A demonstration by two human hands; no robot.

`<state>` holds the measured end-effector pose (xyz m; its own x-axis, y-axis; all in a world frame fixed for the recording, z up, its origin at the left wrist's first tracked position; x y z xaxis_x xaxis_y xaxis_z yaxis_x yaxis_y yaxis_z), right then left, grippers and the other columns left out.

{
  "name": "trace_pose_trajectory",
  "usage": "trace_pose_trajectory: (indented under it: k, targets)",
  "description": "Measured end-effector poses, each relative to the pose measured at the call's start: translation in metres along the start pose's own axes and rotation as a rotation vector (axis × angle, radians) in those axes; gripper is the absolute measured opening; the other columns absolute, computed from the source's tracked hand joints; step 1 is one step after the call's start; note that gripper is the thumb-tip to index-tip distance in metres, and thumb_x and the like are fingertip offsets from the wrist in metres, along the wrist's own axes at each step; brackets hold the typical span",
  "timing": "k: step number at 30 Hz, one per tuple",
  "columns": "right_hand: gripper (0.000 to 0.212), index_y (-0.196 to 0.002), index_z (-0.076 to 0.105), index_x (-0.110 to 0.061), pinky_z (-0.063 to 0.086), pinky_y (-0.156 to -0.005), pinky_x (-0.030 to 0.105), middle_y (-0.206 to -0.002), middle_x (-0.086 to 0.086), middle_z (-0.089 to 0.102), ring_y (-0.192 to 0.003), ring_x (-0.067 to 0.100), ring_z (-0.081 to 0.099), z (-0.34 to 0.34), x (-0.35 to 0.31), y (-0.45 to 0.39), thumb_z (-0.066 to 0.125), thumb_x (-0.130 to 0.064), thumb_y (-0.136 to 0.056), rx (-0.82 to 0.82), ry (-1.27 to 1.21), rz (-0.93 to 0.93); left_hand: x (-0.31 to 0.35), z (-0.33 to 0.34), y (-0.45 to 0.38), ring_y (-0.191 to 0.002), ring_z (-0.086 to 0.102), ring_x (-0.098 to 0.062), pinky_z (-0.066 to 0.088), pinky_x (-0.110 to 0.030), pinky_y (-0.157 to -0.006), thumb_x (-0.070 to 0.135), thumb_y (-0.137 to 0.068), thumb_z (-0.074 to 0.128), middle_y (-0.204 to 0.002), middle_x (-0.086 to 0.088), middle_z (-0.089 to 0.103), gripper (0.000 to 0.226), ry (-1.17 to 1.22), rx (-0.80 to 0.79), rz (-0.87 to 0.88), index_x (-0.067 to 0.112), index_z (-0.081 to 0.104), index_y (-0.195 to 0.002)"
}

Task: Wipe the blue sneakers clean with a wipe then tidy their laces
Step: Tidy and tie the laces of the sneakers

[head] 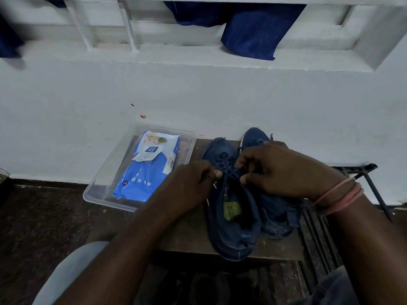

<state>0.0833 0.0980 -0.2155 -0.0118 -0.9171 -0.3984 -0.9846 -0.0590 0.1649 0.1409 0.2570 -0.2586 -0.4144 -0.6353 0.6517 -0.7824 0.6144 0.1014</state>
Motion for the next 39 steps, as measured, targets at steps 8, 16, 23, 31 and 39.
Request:
trace_pose_trajectory:
  k: [8,16,23,31,39]
  targets:
    - [0.012,-0.077,0.078,-0.026,0.054,-0.074,0.027,-0.081,-0.015,0.072,-0.077,0.001,0.065,-0.034,0.007,0.011,0.073,-0.025,-0.088,0.169,-0.032,0.085,-0.005,-0.028,0.002,-0.053,0.051,-0.003,0.039,-0.021,-0.056,0.046,-0.088,0.075,-0.057,0.005,0.058,0.035,0.045,0.108,-0.056,0.023,0.066,-0.063]
    - [0.018,-0.068,0.074,-0.028,0.056,-0.071,0.033,-0.070,-0.011,0.071,-0.075,0.008,0.067,-0.034,0.031,0.015,0.076,-0.035,-0.085,0.123,0.011,0.234,-0.017,-0.037,0.006,-0.070,0.068,-0.015,0.055,-0.035,-0.070,0.047,-0.086,0.076,-0.069,-0.004,0.072,0.035,-0.010,0.096,-0.189,0.016,0.075,-0.070]
    - [0.038,-0.068,0.072,-0.010,0.037,-0.051,0.023,-0.053,0.007,0.057,-0.049,0.012,0.046,-0.057,-0.007,0.022,0.074,-0.042,-0.089,0.218,-0.521,0.062,0.019,-0.064,0.011,-0.055,0.032,-0.016,0.022,-0.031,-0.058,0.044,-0.088,0.070,-0.058,0.004,0.043,0.030,0.470,0.020,-0.109,0.018,0.080,-0.079]
    - [0.014,-0.094,0.071,-0.018,0.039,-0.056,0.022,-0.065,-0.017,0.060,-0.055,0.006,0.049,-0.051,-0.044,0.003,0.061,-0.008,-0.095,0.177,-0.458,-0.148,0.059,-0.064,0.000,-0.067,0.033,-0.023,0.027,-0.032,-0.059,0.033,-0.102,0.059,-0.072,-0.009,0.046,0.026,0.656,0.043,0.134,0.023,0.080,-0.092]
    - [0.025,-0.081,0.072,-0.025,0.046,-0.058,0.029,-0.067,-0.007,0.067,-0.059,0.007,0.058,-0.048,-0.039,0.001,0.059,-0.030,-0.101,0.246,-0.353,-0.144,0.038,-0.046,-0.005,-0.063,0.054,-0.011,0.031,-0.025,-0.051,0.032,-0.108,0.043,-0.082,0.005,0.068,0.032,0.815,0.043,0.065,0.012,0.068,-0.104]
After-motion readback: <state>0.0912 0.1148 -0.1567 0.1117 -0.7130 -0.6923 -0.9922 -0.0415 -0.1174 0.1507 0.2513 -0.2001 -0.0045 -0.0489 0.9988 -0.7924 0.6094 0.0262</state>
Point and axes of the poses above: each hand's wrist, its own y-axis away from the middle knuckle, its own z-axis out of the palm, x = y × z, the point moved 8 cm from there along -y, towards the middle knuckle
